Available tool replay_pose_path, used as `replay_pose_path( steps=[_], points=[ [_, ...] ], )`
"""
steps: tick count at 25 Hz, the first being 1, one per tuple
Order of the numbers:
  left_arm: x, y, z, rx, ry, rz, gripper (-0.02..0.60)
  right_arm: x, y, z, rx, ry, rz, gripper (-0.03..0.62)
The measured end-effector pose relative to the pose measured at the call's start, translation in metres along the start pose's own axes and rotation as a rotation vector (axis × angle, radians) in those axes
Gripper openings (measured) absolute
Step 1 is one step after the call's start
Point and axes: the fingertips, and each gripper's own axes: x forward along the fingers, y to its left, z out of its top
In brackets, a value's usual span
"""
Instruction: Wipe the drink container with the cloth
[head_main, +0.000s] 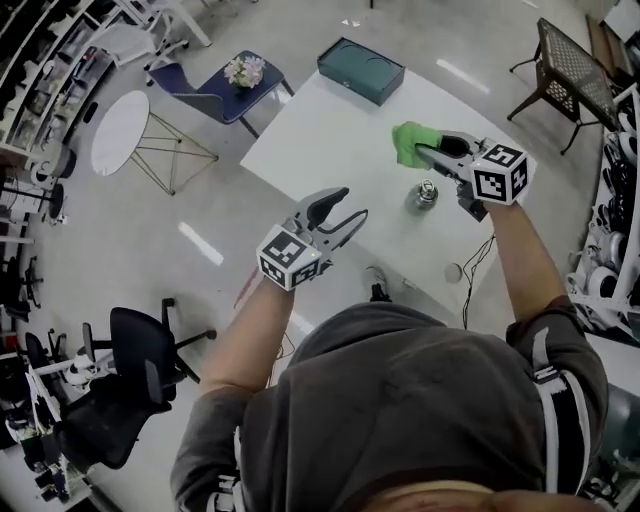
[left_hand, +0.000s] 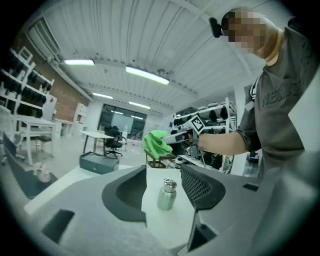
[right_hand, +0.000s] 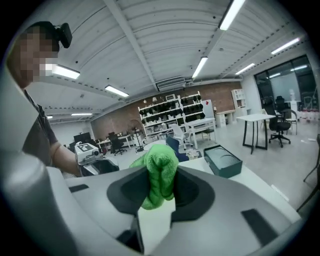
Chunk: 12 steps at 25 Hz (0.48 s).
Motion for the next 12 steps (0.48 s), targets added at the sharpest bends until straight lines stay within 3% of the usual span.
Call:
replay_pose_path(
  steps=[5,12],
  points=[
    [-0.149,0.010,0.005,-0.030,-0.043,0.238,0.102,0.057,0.098,0.029,-0.032,-0.010,0.096,0.104],
    [-0.336,-0.003,-0.001,-0.065,-0.148,0.589,0.032,0.163,0.239,0.045,-0.123,0.017,0.333,0.104]
  ],
)
